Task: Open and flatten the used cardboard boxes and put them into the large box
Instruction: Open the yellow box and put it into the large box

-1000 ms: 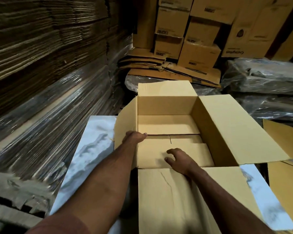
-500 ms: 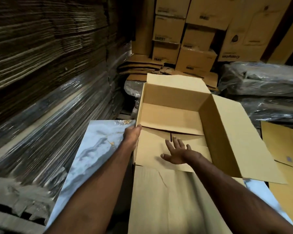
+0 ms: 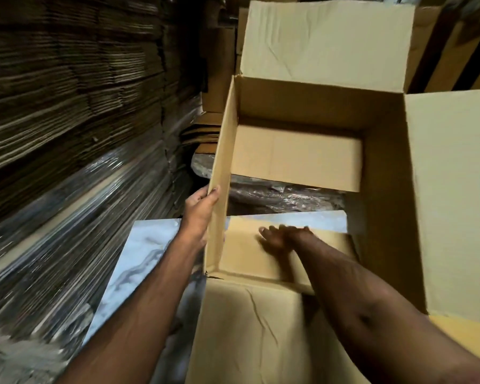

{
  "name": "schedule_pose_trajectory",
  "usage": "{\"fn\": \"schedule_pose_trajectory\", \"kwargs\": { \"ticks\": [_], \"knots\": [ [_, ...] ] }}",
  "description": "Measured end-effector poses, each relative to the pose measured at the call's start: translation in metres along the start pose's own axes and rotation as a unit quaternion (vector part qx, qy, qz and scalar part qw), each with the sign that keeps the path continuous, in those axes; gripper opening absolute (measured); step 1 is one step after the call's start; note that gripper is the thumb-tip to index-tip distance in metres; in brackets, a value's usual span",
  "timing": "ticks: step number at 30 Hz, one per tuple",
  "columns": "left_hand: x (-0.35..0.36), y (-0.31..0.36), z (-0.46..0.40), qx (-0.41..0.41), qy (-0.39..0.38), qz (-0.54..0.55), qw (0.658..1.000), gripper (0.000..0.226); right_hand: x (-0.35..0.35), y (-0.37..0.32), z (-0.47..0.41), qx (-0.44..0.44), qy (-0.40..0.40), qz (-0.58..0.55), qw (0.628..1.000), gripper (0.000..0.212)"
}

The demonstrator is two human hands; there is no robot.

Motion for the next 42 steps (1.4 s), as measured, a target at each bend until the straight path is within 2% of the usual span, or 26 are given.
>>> {"fn": "schedule_pose_trajectory", "kwargs": {
  "ticks": [2, 3, 5, 7, 8, 9, 10, 11, 12, 13, 14, 15, 16, 17, 20, 24, 27, 29, 32, 36, 38, 40, 42],
  "knots": [
    [0.003, 0.011, 0.000, -0.003, 0.010, 0.010, 1.000, 0.027, -0.008, 0.005, 0.002, -0.037, -0.061, -0.002, 0.997, 0.081],
    [0.005, 0.017, 0.000, -0.003, 0.010, 0.008, 1.000, 0.026, -0.011, 0.007, 0.004, -0.069, -0.027, 0.027, 0.997, 0.072],
    [0.010, 0.025, -0.002, 0.000, 0.004, -0.003, 1.000, 0.022, -0.019, 0.004, 0.009, -0.124, 0.166, 0.081, 0.975, 0.047],
    [0.015, 0.027, -0.001, 0.013, -0.005, -0.022, 1.000, 0.015, -0.032, -0.009, 0.017, -0.183, 0.407, 0.027, 0.895, 0.028],
    [0.018, 0.027, 0.000, 0.019, -0.015, -0.026, 0.999, 0.013, -0.038, -0.017, 0.020, -0.217, 0.508, -0.016, 0.833, 0.026],
    [0.019, 0.027, 0.001, 0.020, -0.026, -0.030, 0.999, 0.014, -0.046, -0.023, 0.022, -0.230, 0.574, -0.057, 0.784, 0.031],
    [0.020, 0.027, 0.003, 0.019, -0.034, -0.034, 0.999, 0.017, -0.055, -0.025, 0.024, -0.220, 0.611, -0.085, 0.756, 0.043],
    [0.018, 0.028, 0.003, 0.013, -0.035, -0.039, 0.999, 0.021, -0.063, -0.021, 0.018, -0.190, 0.610, -0.091, 0.764, 0.058],
    [0.016, 0.028, 0.004, 0.006, -0.031, -0.042, 0.999, 0.023, -0.070, -0.013, 0.007, -0.142, 0.573, -0.082, 0.803, 0.068],
    [0.014, 0.030, 0.005, -0.003, -0.024, -0.039, 0.999, 0.023, -0.073, -0.002, -0.011, -0.089, 0.484, -0.057, 0.869, 0.073],
    [0.012, 0.031, 0.006, -0.007, -0.018, -0.032, 0.999, 0.021, -0.073, 0.011, -0.028, -0.051, 0.353, -0.018, 0.934, 0.076],
    [0.012, 0.033, 0.008, -0.011, -0.010, -0.023, 1.000, 0.020, -0.069, 0.023, -0.041, -0.036, 0.226, 0.018, 0.973, 0.079],
    [0.011, 0.032, 0.007, -0.012, 0.002, -0.016, 1.000, 0.017, -0.063, 0.031, -0.046, -0.024, 0.122, 0.035, 0.992, 0.078],
    [0.013, 0.033, 0.006, -0.012, 0.016, -0.010, 1.000, 0.015, -0.058, 0.036, -0.045, -0.024, 0.086, 0.036, 0.995, 0.074],
    [0.020, 0.026, -0.008, -0.004, 0.069, 0.000, 0.998, 0.010, -0.050, 0.026, -0.039, -0.100, 0.213, -0.077, 0.969, 0.054],
    [0.031, 0.020, -0.031, -0.028, 0.191, 0.005, 0.981, 0.011, -0.067, -0.002, -0.005, -0.207, 0.257, -0.154, 0.931, 0.032],
    [0.025, 0.013, -0.046, -0.050, 0.239, -0.008, 0.970, 0.036, -0.080, -0.021, 0.028, -0.309, 0.261, -0.211, 0.890, 0.021],
    [0.022, 0.005, -0.050, -0.083, 0.245, 0.002, 0.966, 0.048, -0.083, -0.029, 0.048, -0.356, 0.255, -0.203, 0.876, 0.024],
    [0.020, -0.004, -0.048, -0.124, 0.314, 0.034, 0.941, 0.051, -0.082, -0.036, 0.068, -0.354, 0.248, -0.254, 0.865, 0.034],
    [0.022, -0.008, -0.038, -0.140, 0.303, 0.022, 0.942, 0.058, -0.082, -0.044, 0.082, -0.336, 0.226, -0.348, 0.846, 0.077],
    [0.024, -0.011, -0.034, -0.165, 0.337, 0.042, 0.926, 0.055, -0.085, -0.047, 0.087, -0.322, 0.228, -0.361, 0.845, 0.088],
    [0.028, -0.017, -0.034, -0.185, 0.339, 0.058, 0.921, 0.061, -0.090, -0.050, 0.089, -0.298, 0.233, -0.363, 0.851, 0.088],
    [0.033, -0.039, -0.040, -0.202, 0.314, 0.043, 0.927, 0.066, -0.092, -0.051, 0.085, -0.266, 0.232, -0.377, 0.856, 0.075]
  ]
}}
Point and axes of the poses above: each hand's wrist, its own z-axis away from the middle knuckle, its own x-axis out of the palm, y = z × x, the point moved 1 cm from there along -z, towards the middle knuckle, and after that the axes turned 10 degrees about x, right-handed, at the moved point
